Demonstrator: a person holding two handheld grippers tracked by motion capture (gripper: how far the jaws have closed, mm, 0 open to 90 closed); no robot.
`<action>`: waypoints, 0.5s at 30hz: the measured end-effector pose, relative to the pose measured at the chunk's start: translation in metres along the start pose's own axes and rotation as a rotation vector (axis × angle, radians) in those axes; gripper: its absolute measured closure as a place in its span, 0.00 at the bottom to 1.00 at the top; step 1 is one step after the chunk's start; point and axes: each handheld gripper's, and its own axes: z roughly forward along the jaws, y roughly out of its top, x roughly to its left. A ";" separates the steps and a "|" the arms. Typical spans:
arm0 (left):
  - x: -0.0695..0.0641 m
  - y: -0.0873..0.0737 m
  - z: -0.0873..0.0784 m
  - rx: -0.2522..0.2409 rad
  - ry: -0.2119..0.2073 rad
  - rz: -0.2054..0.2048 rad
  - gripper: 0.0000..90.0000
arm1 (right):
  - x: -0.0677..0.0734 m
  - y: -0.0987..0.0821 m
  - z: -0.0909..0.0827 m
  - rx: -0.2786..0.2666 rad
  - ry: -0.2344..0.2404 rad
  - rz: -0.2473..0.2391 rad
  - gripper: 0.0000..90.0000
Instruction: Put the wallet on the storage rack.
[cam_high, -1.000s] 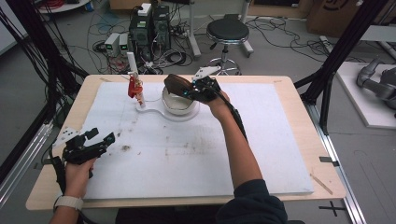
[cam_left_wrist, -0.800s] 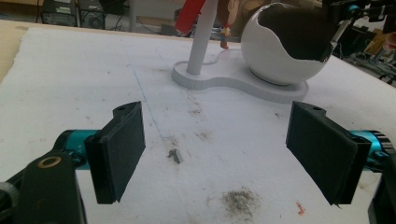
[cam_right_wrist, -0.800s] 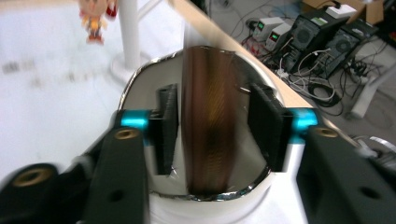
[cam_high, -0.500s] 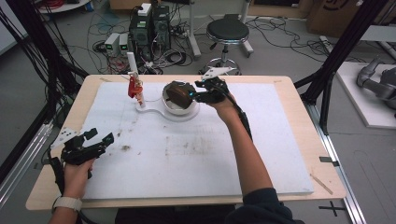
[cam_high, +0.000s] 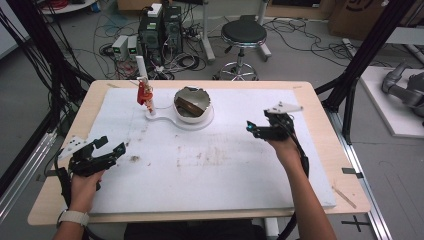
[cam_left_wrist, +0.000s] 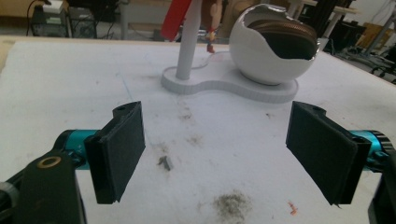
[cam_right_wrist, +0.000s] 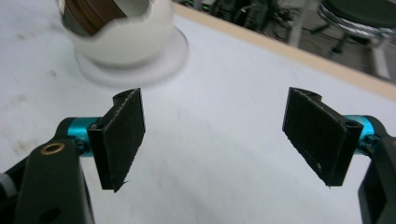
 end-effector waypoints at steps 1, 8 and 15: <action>-0.001 0.001 0.000 -0.007 -0.005 0.007 0.22 | -0.001 -0.011 -0.006 0.000 -0.015 0.014 0.23; -0.005 0.010 0.009 -0.038 -0.036 0.022 0.22 | -0.003 -0.060 -0.037 -0.036 -0.062 0.052 0.23; -0.011 0.009 0.013 -0.031 -0.042 0.031 0.22 | -0.006 -0.070 -0.048 -0.046 -0.078 0.057 0.23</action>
